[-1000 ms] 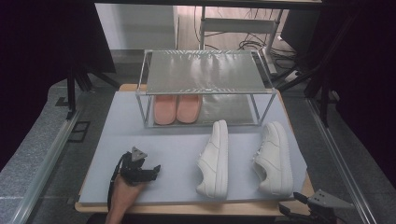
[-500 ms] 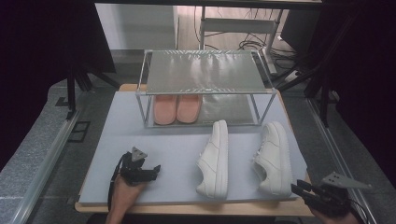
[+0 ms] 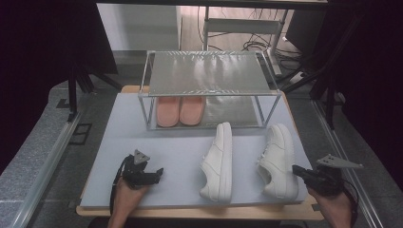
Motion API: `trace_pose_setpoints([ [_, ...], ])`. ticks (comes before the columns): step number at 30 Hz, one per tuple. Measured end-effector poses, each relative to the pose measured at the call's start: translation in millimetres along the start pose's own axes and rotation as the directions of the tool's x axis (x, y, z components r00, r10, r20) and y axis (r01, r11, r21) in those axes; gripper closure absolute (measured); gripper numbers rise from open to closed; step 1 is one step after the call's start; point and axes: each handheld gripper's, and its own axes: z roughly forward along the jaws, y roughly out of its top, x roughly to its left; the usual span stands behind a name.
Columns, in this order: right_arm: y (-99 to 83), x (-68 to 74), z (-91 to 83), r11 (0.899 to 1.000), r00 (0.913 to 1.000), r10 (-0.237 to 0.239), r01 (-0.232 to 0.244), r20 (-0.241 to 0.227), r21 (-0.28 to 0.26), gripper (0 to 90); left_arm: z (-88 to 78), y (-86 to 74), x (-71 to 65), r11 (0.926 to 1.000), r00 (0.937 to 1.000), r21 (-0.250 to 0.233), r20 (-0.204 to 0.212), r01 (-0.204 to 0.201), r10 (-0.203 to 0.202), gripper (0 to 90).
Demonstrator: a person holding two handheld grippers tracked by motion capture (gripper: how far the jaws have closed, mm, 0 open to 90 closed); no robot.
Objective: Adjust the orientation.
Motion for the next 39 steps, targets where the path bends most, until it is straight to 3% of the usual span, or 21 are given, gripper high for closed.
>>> trace_pose_setpoints([
  [6,3.5,-4.1,10.1,1.0,1.0,0.001,-0.001,0.006,0.008,90.0,-0.1,-0.1,-0.3,1.0,1.0,-0.001,-0.002,-0.003,0.003,14.3],
  [10,2.5,-5.1,8.0,1.0,0.9996,-0.006,0.006,0.027,0.012,90.0,-0.2,-0.1,-0.5,1.0,1.0,-0.001,-0.002,-0.004,0.004,14.4],
  [17,-4.8,-16.1,-1.3,0.999,0.997,0.032,-0.032,0.07,0.0,90.0,-0.2,-0.2,-0.5,1.0,1.0,-0.001,-0.002,-0.004,0.004,14.5],
  [25,-18.8,-36.3,-9.8,0.997,0.984,0.067,-0.071,0.165,0.018,90.0,-0.1,-0.1,-0.5,1.0,1.0,0.0,-0.003,-0.002,0.002,14.5],
  [33,-33.0,-53.8,-4.1,0.992,0.9675,0.105,-0.116,0.23,0.039,90.0,-0.1,-0.1,-0.6,1.0,1.0,0.0,-0.003,-0.001,0.001,14.4],
  [39,-38.1,-62.0,11.2,0.986,0.9659,0.14,-0.155,0.218,0.054,90.0,-0.1,-0.1,-0.6,1.0,1.0,0.0,-0.003,-0.001,0.001,14.5],
])
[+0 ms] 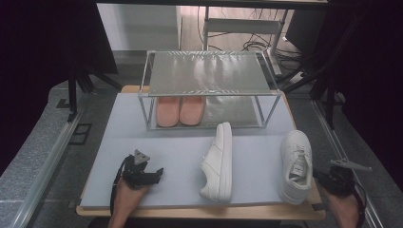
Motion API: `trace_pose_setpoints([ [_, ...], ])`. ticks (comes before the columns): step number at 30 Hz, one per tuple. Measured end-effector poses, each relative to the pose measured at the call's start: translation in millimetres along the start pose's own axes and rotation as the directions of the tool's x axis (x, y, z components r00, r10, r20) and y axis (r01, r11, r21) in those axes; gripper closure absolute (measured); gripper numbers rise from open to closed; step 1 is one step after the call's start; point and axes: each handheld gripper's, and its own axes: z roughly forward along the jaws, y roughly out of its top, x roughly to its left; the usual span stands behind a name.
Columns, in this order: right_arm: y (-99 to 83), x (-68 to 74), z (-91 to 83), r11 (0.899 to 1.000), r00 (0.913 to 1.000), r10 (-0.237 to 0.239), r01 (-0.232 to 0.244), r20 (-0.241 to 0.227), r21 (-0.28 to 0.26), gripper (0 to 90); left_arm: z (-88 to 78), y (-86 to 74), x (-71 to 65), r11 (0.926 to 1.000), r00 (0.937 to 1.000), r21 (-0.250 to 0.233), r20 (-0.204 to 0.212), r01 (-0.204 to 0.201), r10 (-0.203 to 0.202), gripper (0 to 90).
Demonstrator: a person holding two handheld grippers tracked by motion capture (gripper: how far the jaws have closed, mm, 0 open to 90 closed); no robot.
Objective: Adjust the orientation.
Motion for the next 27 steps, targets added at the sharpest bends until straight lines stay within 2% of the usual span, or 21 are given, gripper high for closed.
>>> trace_pose_setpoints([
  [3,-0.6,-0.8,6.1,1.0,0.9989,0.023,-0.023,-0.041,-0.013,90.0,0.0,0.0,0.0,1.0,1.0,0.0,0.0,-0.001,0.001,14.5],
  [6,2.8,0.7,10.2,1.0,0.9999,0.013,-0.013,-0.008,-0.003,90.0,-0.1,0.0,-0.1,1.0,1.0,0.0,0.0,-0.001,0.001,14.5],
  [11,9.0,-7.9,22.2,0.999,0.9983,0.046,-0.047,0.035,0.009,90.0,-0.1,0.0,-0.1,1.0,1.0,0.0,0.0,0.0,0.0,14.5],
  [13,11.4,-9.4,25.1,0.998,0.9979,0.057,-0.057,0.03,0.004,90.0,0.0,0.0,-0.1,1.0,1.0,0.0,0.0,0.0,0.0,14.5],
  [21,23.6,-5.3,40.5,0.999,0.9988,0.049,-0.049,0.009,-0.002,90.0,0.0,-0.1,-0.1,1.0,1.0,0.0,0.0,0.0,0.0,14.5],
  [24,26.1,-5.9,39.8,0.999,0.9992,0.039,-0.039,0.004,0.009,90.0,-0.1,-0.1,-0.1,1.0,1.0,0.0,0.0,-0.001,0.001,14.6],
  [27,25.5,-7.3,33.3,0.999,0.999,0.042,-0.042,-0.012,-0.005,90.0,-0.1,-0.1,-0.1,1.0,1.0,0.0,0.0,-0.001,0.001,14.6],
])
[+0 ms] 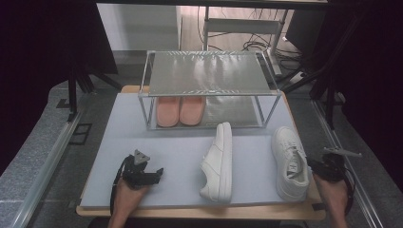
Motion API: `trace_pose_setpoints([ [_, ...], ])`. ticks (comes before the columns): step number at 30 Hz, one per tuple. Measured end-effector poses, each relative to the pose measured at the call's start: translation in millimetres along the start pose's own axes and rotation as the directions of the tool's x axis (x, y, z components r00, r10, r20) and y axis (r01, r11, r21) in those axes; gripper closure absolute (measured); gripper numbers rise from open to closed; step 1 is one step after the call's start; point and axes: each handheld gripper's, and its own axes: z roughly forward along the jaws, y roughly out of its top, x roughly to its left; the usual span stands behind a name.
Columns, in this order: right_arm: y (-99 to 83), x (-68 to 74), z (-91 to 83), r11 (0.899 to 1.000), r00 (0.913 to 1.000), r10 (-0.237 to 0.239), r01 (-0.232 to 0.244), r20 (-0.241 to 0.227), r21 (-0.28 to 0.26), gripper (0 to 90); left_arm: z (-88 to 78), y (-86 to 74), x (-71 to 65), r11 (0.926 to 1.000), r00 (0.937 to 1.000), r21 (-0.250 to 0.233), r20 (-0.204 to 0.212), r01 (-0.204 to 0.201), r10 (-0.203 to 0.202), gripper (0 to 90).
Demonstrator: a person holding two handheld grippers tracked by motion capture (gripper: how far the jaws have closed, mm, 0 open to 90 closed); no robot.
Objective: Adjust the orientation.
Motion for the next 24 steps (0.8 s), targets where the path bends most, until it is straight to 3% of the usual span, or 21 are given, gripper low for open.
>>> trace_pose_setpoints([
  [11,0.0,1.5,-37.6,0.998,0.9982,0.007,-0.011,-0.06,-0.063,90.0,-0.1,-0.1,-0.1,1.0,1.0,-0.001,0.0,-0.002,0.002,14.7],
  [24,10.1,40.5,-70.3,0.991,0.9891,-0.072,0.056,-0.128,-0.123,90.0,-0.5,-0.4,-0.9,1.0,1.0,-0.004,-0.002,-0.005,0.005,15.6],
])
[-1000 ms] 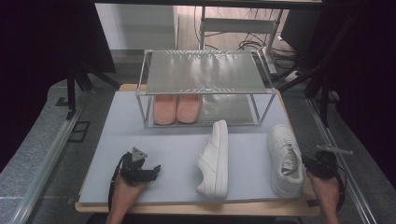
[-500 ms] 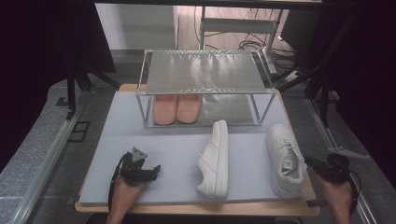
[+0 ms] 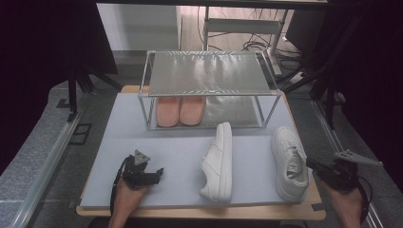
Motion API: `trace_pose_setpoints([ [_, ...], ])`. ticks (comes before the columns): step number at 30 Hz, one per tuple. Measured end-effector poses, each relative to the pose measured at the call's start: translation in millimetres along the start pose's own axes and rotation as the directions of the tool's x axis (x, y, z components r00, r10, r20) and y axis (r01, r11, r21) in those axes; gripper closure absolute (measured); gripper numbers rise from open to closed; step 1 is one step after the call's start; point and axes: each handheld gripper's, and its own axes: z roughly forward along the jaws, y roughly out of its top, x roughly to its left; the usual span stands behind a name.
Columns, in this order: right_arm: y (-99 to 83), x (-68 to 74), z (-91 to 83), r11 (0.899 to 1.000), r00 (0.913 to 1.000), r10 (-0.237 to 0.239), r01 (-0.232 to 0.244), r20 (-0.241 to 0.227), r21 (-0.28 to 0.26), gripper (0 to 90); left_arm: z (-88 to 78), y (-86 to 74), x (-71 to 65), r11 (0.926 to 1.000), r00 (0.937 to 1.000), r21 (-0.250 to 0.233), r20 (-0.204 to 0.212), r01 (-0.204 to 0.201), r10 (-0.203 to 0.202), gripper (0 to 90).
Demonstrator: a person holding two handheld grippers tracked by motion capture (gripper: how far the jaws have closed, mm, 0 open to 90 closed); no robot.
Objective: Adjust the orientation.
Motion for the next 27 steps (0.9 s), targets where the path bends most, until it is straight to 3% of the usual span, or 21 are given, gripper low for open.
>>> trace_pose_setpoints([
  [11,9.3,45.9,13.1,0.998,0.9944,-0.065,0.066,-0.083,0.008,90.0,-0.1,-0.1,-0.2,1.0,1.0,-0.002,0.0,-0.001,0.001,16.0],
  [20,17.9,86.4,41.1,0.991,0.9778,-0.121,0.128,-0.171,0.033,90.0,-0.2,-0.2,-0.3,1.0,1.0,-0.002,0.0,-0.002,0.002,16.2],
  [27,18.6,108.1,64.5,0.986,0.9645,-0.142,0.157,-0.222,0.051,90.0,-0.2,-0.3,-0.3,1.0,1.0,-0.002,0.001,-0.002,0.002,16.4],
])
